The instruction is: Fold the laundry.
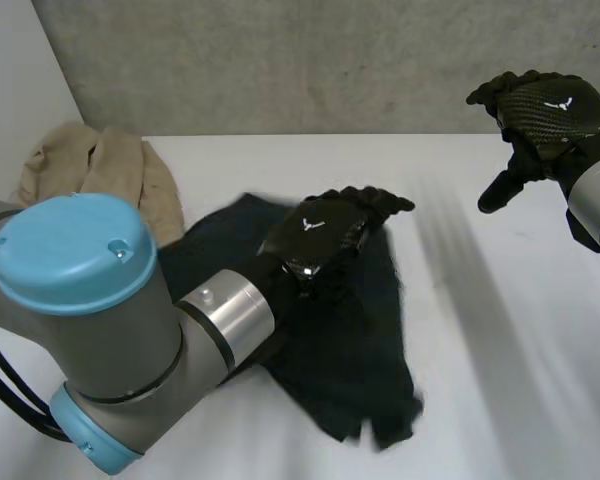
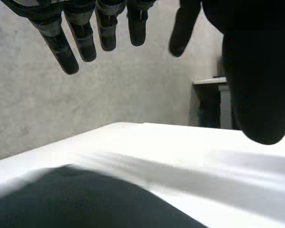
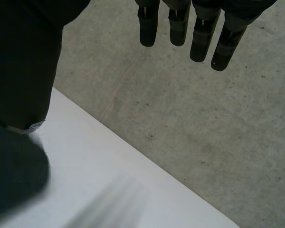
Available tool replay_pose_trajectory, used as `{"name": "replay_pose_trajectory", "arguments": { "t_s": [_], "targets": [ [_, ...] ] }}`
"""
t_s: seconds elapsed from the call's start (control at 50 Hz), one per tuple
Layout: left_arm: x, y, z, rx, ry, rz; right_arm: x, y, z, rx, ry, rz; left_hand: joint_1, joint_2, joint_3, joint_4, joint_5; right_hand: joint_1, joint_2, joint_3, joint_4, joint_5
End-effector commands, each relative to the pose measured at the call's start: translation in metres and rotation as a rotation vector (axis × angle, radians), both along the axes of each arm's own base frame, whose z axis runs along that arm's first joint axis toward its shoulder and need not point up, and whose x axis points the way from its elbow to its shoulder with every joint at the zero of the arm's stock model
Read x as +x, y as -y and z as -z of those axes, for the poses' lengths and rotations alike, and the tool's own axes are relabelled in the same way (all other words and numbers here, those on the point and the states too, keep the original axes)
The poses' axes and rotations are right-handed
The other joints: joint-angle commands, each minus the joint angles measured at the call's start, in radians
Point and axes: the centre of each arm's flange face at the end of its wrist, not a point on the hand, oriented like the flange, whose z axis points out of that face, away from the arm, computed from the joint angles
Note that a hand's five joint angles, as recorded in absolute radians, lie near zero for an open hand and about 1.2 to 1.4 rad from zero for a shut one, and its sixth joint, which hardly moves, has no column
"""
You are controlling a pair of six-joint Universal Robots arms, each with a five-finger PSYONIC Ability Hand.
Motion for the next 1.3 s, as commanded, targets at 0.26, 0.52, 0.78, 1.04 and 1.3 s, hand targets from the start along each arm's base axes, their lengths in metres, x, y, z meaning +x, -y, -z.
{"name": "replay_pose_trajectory", "arguments": {
  "t_s": [0.26, 0.52, 0.78, 1.04, 1.3],
  "targets": [
    [0.139, 0.127, 0.014, -0.055, 0.266, -0.703, 0.033, -0.018, 0.049, 0.088, -0.178, -0.205, 0.009, -0.004, -0.011, -0.004, -0.026, -0.022, -0.043, -0.038, -0.057, -0.066],
    [0.168, 0.110, 0.052, 0.074, 0.467, -0.717, 0.079, -0.033, 0.115, -0.015, -0.576, -0.474, 0.035, 0.022, 0.015, 0.023, 0.000, -0.022, -0.043, -0.038, -0.057, -0.066],
    [0.171, 0.120, 0.084, 0.108, 0.570, -0.699, 0.096, -0.004, 0.155, -0.037, -0.697, -0.505, 0.270, 0.257, 0.250, 0.257, 0.235, -0.022, -0.043, -0.038, -0.057, -0.066],
    [0.162, 0.160, 0.107, 0.006, 0.713, -0.671, 0.102, 0.010, 0.178, -0.016, -0.706, -0.512, 1.064, 1.051, 1.044, 1.052, 1.029, 0.433, 0.411, 0.416, 0.397, 0.388],
    [0.117, 0.223, -0.012, -0.444, 0.457, -0.806, 0.120, 0.068, 0.096, -0.243, -0.552, -0.252, 1.207, 1.193, 1.186, 1.194, 1.171, 1.200, 1.178, 1.183, 1.164, 1.156]
  ]
}}
